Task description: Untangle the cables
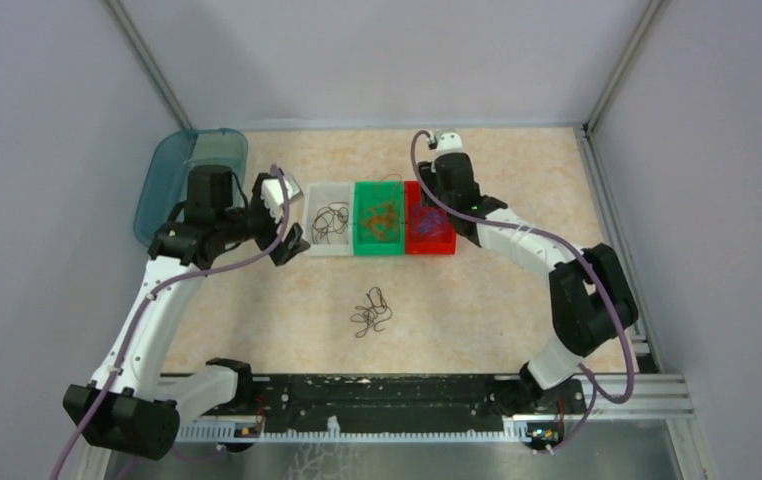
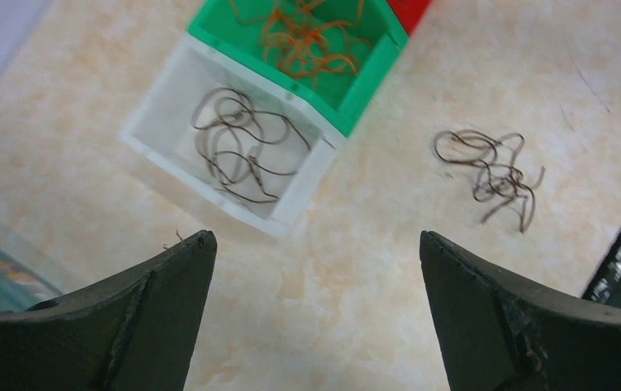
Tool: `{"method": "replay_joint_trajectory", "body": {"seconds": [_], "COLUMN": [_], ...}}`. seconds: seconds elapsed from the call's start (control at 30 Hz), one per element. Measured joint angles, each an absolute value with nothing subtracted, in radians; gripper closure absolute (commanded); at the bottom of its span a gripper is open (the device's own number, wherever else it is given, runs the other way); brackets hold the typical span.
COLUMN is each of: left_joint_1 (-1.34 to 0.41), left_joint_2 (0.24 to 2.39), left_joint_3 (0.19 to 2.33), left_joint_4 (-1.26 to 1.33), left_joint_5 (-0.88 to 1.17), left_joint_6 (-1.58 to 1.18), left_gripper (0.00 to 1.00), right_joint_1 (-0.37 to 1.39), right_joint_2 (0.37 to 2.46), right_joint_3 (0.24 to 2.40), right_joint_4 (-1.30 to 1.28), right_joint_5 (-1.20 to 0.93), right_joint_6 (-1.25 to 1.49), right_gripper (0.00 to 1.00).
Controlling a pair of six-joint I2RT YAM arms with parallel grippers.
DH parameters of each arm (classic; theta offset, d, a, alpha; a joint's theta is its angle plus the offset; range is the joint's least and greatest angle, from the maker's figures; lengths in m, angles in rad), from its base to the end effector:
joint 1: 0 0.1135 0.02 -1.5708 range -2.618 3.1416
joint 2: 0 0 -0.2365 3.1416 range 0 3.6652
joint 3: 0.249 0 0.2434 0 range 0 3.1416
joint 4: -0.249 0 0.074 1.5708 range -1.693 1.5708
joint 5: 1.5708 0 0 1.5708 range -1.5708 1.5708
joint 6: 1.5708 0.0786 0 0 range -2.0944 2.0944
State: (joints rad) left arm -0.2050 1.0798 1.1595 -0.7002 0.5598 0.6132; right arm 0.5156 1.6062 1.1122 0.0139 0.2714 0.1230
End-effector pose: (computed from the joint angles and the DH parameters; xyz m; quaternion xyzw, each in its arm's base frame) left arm 0.2395 -0.0924 0.3189 0.4559 0.7338 -0.1514 0.4803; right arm 0.3560 0.1776 0.2217 -0.0964 0.8445 0.0515 0.5243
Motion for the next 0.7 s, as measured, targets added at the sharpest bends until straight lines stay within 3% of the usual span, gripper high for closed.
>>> {"method": "replay_joint_trajectory", "body": {"seconds": [0.23, 0.4, 0.57, 0.7], "left_joint_1": [-0.206, -0.206, -0.206, -0.206], "left_joint_2": [1.092, 1.093, 1.093, 1.090], "left_joint_3": [1.017, 0.994, 0.990, 0.990], "left_joint_4": [-0.761, -0.794, -0.811, -0.814], "left_joint_5": [0.659, 0.682, 0.682, 0.682], "left_joint_6": [0.702, 0.778, 0.824, 0.839], "left_gripper": [0.00, 0.00, 0.00, 0.00], "right_joint_1": [0.562, 0.774, 0.958, 0.987], "right_joint_2": [1.437, 1.306, 1.356, 1.434], "right_joint_3": [1.024, 0.881, 0.796, 0.783], "right_joint_4": [0.042, 0.061, 0.043, 0.027], "right_joint_5": [0.192, 0.141, 0.074, 0.058], "right_joint_6": [0.127, 0.155, 0.224, 0.278], "right_gripper": [0.43, 0.47, 0.54, 0.56]}}
